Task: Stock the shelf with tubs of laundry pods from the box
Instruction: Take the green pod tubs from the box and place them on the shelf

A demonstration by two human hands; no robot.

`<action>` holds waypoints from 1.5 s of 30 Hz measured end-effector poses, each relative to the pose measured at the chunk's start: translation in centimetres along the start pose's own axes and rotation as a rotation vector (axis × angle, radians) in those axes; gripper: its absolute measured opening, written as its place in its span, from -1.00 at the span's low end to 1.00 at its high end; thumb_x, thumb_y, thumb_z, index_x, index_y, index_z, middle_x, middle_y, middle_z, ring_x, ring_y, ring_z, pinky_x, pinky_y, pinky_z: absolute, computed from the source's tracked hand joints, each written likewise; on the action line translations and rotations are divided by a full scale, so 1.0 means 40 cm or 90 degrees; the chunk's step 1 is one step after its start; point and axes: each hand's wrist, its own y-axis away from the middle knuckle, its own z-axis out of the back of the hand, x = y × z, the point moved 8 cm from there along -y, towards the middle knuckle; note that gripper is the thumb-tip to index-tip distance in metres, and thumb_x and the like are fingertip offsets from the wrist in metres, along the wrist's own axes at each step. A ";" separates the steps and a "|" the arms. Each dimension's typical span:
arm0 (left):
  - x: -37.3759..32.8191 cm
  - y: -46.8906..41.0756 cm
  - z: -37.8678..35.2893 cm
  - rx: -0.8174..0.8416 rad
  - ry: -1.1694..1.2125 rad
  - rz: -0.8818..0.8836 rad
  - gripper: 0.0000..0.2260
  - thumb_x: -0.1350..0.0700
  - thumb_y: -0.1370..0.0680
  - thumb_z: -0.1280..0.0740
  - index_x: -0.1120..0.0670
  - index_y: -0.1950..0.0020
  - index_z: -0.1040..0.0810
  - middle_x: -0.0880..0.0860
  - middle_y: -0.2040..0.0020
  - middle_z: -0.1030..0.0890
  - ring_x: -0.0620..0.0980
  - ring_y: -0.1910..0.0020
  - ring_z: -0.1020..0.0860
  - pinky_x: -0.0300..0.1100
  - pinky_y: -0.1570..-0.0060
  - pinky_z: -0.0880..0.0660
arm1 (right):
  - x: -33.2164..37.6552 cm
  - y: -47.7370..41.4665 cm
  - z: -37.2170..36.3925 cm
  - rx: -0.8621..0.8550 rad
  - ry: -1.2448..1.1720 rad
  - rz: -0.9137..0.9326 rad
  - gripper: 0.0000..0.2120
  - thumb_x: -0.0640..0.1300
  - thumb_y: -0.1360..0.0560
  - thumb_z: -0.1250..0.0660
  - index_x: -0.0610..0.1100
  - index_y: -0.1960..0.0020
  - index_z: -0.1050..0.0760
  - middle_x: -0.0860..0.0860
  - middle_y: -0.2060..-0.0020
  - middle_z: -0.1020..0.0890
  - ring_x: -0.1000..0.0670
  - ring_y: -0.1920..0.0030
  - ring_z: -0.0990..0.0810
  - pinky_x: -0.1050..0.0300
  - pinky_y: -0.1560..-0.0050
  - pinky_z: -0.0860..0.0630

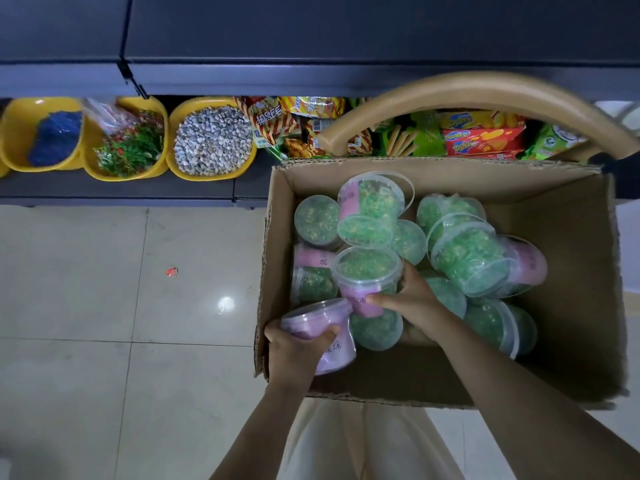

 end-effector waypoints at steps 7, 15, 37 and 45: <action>-0.012 0.021 0.019 0.007 0.032 -0.053 -0.16 0.00 -0.26 -0.57 0.23 -0.37 -0.21 0.13 -0.31 -0.44 0.11 -0.29 -0.43 -0.18 -0.18 -0.35 | -0.018 0.033 0.016 -0.027 -0.130 0.005 -0.28 -0.02 -0.13 -0.64 -0.06 -0.24 -0.48 0.00 -0.11 -0.64 -0.02 -0.09 -0.62 -0.02 -0.11 -0.56; -0.102 0.116 0.087 0.049 0.132 -0.165 -0.13 -0.28 0.02 -0.53 0.14 -0.17 -0.50 0.06 -0.04 -0.64 0.01 0.00 -0.63 0.02 -0.06 -0.58 | 0.047 0.219 0.111 -0.077 -0.277 0.027 -0.39 0.05 -0.16 -0.51 -0.14 -0.17 -0.54 -0.06 -0.08 -0.66 -0.07 -0.11 -0.62 -0.10 -0.19 -0.51; -0.714 0.896 0.393 0.104 0.369 -0.633 -0.51 -0.06 -0.38 -0.45 0.10 -0.20 -0.39 0.06 -0.09 -0.57 -0.03 0.01 -0.58 -0.08 0.04 -0.54 | 0.690 0.936 0.589 -0.174 -0.345 0.494 -0.69 -0.18 -0.41 -0.43 -0.21 -0.12 -0.52 -0.16 -0.03 -0.66 -0.12 0.01 -0.65 -0.07 -0.05 -0.56; -0.828 1.139 0.450 0.025 0.362 -0.778 -0.40 0.01 -0.35 -0.52 0.10 -0.27 -0.32 0.02 -0.13 -0.54 -0.01 -0.09 -0.55 -0.24 0.05 -0.47 | 0.837 1.162 0.703 -0.170 -0.316 0.628 -0.72 -0.13 -0.38 -0.46 -0.11 -0.06 -0.52 -0.07 -0.03 -0.66 -0.08 -0.07 -0.64 -0.09 -0.18 -0.53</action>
